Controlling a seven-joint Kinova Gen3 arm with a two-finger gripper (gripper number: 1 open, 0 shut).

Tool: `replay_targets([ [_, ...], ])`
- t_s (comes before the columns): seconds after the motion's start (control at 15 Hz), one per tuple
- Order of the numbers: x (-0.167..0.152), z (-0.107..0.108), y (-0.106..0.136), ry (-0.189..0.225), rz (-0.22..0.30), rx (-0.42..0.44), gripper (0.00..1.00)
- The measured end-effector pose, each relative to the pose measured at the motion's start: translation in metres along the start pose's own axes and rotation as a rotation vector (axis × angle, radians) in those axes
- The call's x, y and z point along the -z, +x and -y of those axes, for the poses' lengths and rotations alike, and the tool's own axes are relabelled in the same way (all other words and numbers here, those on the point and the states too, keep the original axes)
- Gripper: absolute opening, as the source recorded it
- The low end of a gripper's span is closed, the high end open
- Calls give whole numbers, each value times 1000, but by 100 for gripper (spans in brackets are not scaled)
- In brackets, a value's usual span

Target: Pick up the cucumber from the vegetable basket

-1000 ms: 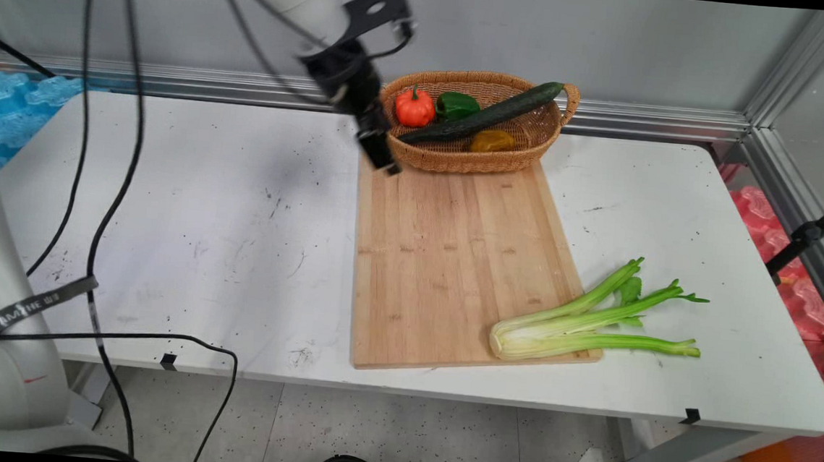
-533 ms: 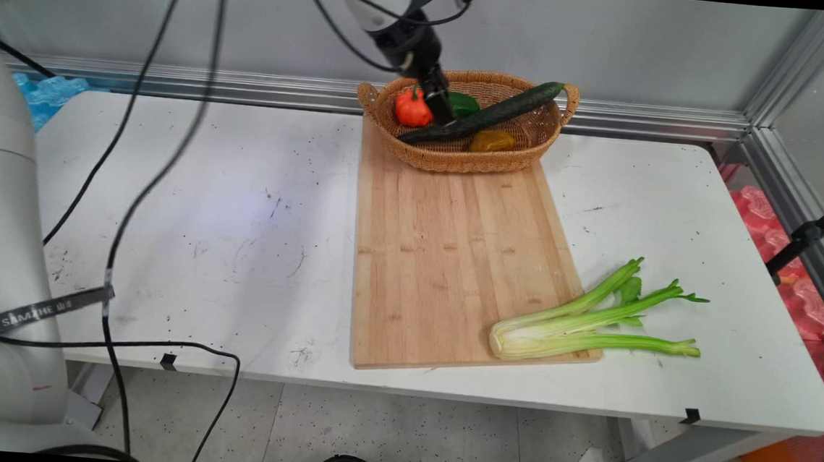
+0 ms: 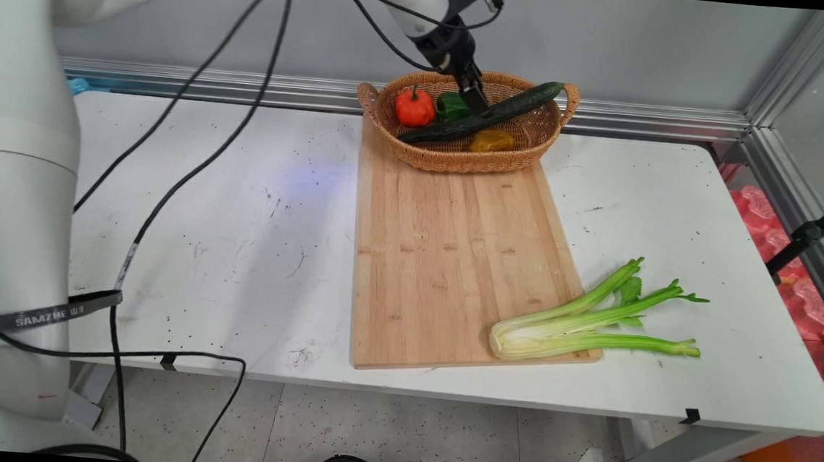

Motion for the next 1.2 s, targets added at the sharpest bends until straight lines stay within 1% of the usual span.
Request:
replay_targets([
  [0.53, -58, 26, 9, 17, -61, -15, 100],
  [0.87, -78, 34, 10, 21, -74, -15, 100],
  [1.2, -91, 38, 5, 18, -68, -15, 100],
])
